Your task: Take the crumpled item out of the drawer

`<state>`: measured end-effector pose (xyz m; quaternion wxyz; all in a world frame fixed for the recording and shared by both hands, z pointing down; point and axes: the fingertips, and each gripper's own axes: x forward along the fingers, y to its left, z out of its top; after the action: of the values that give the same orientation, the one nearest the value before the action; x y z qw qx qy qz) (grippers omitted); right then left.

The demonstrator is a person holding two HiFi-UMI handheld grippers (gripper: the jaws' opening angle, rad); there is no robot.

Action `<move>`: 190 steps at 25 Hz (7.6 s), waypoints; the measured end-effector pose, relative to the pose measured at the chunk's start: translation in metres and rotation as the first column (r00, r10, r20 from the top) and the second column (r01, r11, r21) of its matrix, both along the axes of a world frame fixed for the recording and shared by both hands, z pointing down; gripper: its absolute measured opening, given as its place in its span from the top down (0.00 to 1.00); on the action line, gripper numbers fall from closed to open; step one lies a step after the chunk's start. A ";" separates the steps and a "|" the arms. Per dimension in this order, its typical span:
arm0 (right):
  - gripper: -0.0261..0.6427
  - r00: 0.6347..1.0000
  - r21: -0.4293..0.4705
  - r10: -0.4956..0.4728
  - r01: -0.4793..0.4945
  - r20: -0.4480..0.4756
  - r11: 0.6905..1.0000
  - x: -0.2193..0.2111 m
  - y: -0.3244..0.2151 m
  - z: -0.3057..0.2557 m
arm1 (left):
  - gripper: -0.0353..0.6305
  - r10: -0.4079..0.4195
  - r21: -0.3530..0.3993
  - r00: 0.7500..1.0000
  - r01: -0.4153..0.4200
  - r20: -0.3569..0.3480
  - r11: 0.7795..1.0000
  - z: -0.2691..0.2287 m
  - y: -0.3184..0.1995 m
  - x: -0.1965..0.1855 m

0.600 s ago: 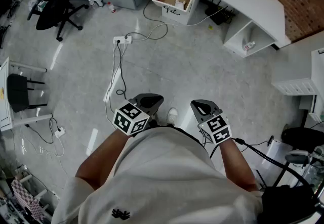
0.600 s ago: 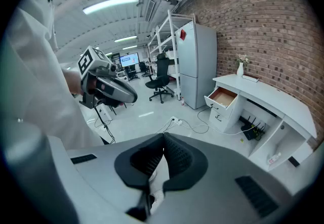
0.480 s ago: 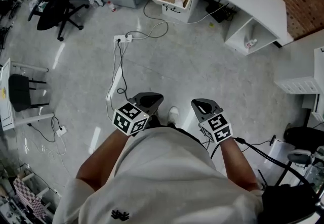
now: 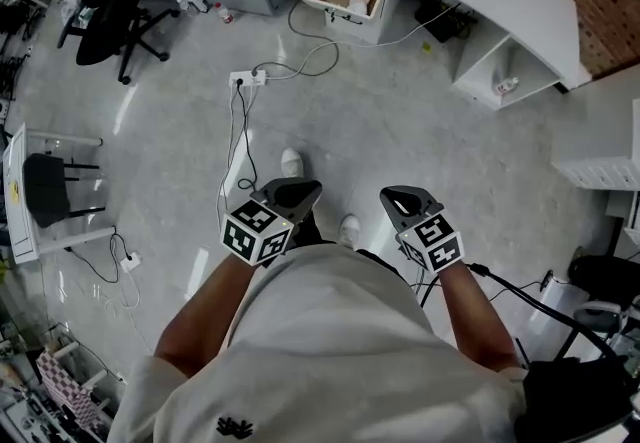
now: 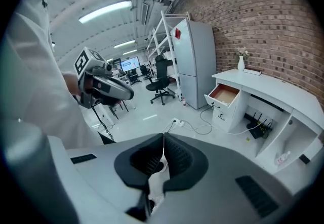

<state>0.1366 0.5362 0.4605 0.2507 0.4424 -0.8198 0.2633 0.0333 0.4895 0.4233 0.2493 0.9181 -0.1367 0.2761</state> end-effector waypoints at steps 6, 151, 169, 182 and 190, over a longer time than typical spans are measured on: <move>0.91 0.998 0.005 0.040 -0.040 -0.050 0.999 -0.002 -0.091 0.000 | 0.91 0.012 -0.009 0.999 -0.012 -0.034 1.000 0.008 -0.097 -0.003; 0.91 0.854 -0.101 -0.192 0.163 -0.484 0.981 -0.063 -0.575 0.009 | 0.91 -0.205 0.046 0.976 0.208 -0.077 0.977 -0.024 -0.487 -0.145; 0.91 0.860 -0.052 -0.229 0.231 -0.455 0.972 -0.128 -0.510 -0.036 | 0.91 -0.200 0.050 0.976 0.205 -0.088 0.978 -0.026 -0.444 -0.182; 0.91 0.847 -0.041 -0.267 0.279 -0.459 0.959 -0.155 -0.506 -0.047 | 0.91 -0.226 0.054 0.970 0.231 -0.092 0.971 -0.025 -0.439 -0.203; 0.91 0.848 -0.041 -0.272 0.285 -0.455 0.958 -0.158 -0.507 -0.050 | 0.91 -0.219 0.050 0.972 0.224 -0.089 0.973 -0.024 -0.437 -0.203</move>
<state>-0.0216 0.0297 0.4110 0.4653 0.3717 -0.7970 0.1011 -0.1696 0.0528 0.3990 0.2566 0.9148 -0.2360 0.2039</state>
